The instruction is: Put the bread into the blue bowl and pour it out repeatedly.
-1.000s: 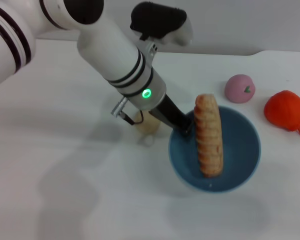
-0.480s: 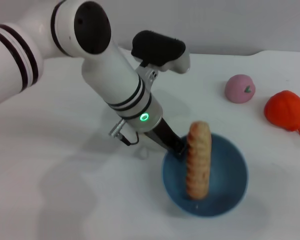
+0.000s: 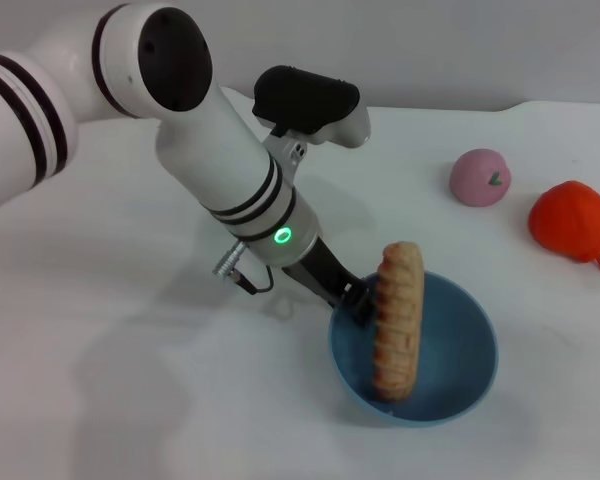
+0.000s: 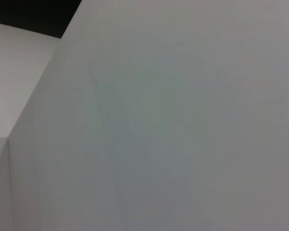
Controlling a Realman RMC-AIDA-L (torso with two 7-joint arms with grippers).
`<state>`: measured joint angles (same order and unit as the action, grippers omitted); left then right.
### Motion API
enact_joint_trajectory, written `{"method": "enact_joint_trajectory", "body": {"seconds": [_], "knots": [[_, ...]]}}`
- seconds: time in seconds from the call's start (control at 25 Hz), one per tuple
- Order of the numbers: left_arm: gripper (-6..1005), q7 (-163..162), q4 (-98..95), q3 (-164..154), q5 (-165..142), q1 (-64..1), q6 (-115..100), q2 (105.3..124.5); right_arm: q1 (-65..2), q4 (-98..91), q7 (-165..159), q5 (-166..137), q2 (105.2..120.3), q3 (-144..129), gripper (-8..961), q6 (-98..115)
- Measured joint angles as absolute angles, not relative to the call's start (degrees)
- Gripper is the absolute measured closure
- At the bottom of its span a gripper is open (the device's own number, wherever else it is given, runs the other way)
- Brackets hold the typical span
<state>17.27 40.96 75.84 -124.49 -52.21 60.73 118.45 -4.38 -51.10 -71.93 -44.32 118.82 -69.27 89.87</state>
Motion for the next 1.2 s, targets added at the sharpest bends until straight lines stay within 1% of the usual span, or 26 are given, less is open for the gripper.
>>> {"method": "enact_joint_trajectory", "body": {"seconds": [0.32,0.44,0.68,0.72,0.84,1.08,1.16,1.2], "knots": [[693,17.13,43.98,80.87,-125.13,-50.37,64.21,117.91,-4.14,-50.60,-71.89,-44.14,118.75,-68.95,569,89.52],[632,17.47,47.60,84.77,-125.19,-47.38,64.96,117.59,-4.10,-50.03,-71.89,-44.19,118.73,-68.46,569,89.49],[638,22.39,51.63,96.24,-125.22,-41.41,64.60,117.55,-5.03,-45.93,-71.89,-44.33,118.60,-66.39,569,89.34],[638,23.83,52.24,100.09,-125.00,-39.59,64.25,117.59,-5.56,-43.38,-71.89,-44.36,118.59,-64.93,569,89.34],[639,24.68,52.75,102.71,-124.85,-38.19,64.10,117.60,-5.89,-41.32,-71.88,-44.42,118.55,-63.67,569,89.28],[640,27.22,56.94,107.40,-123.28,-32.74,60.80,117.81,-6.99,-33.75,-70.63,-44.50,118.48,-58.79,569,89.00],[641,28.15,57.56,107.43,-121.82,-31.82,59.75,117.81,-7.29,-31.44,-70.17,-44.51,118.47,-57.23,569,88.28],[641,32.25,58.58,107.47,-115.37,-28.90,56.13,117.81,-7.41,-30.24,-69.95,-44.53,118.47,-56.67,569,87.46]]}}
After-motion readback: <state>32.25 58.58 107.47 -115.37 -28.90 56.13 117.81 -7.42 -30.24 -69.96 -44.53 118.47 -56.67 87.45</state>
